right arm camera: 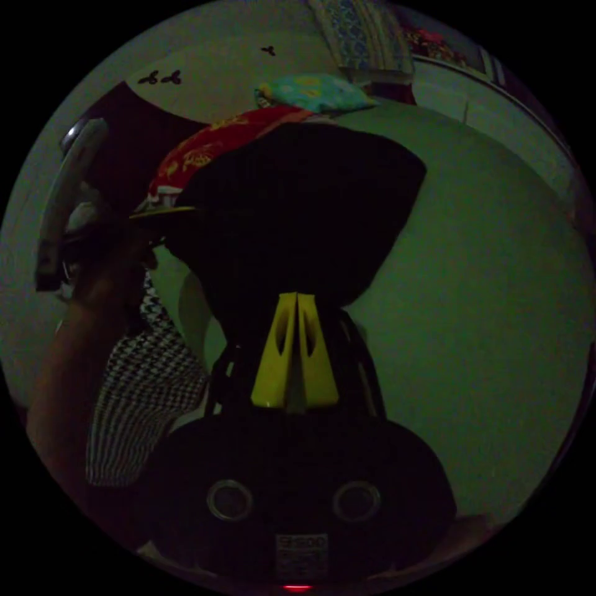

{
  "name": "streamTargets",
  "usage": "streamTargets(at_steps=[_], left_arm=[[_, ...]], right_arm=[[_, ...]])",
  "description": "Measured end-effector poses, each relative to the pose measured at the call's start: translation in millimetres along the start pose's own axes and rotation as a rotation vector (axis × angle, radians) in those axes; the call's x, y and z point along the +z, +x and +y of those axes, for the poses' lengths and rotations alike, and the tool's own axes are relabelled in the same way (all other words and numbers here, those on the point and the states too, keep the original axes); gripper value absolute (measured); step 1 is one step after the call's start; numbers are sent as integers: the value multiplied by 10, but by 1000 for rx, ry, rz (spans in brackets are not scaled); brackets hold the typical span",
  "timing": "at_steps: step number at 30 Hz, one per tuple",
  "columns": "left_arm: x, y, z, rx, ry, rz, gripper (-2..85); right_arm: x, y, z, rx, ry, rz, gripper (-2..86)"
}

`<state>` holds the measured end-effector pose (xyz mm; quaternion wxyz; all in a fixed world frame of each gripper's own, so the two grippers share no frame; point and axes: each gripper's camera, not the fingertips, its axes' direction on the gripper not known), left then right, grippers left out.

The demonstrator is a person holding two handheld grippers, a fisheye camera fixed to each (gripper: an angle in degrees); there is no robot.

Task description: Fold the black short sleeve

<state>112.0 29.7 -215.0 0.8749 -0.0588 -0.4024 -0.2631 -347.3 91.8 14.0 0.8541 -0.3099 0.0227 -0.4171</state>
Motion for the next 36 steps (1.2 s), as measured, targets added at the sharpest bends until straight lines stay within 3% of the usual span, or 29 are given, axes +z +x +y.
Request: streamTargets(at_steps=[3,7,17,24,29,36], left_arm=[[-178,5,164,-20,7,3,-3],[-718,-14,548,-31,103,6,-5],[-1918,479,1635,69,194,231,-6],[-2838,1137,2385,238,275,330,-5],[-3310,1526,2788,320,303,393,-5],[-3866,2133,3224,441,364,476,-4]], right_arm=[[-301,123,245,-17,-38,-48,-10],[-1138,510,828,82,134,-74,-10],[-3040,1621,2301,519,299,335,-10],[-4043,1781,3318,573,390,492,-10],[-4601,1940,4082,570,366,754,-10],[-5128,2367,4851,587,277,779,-12]])
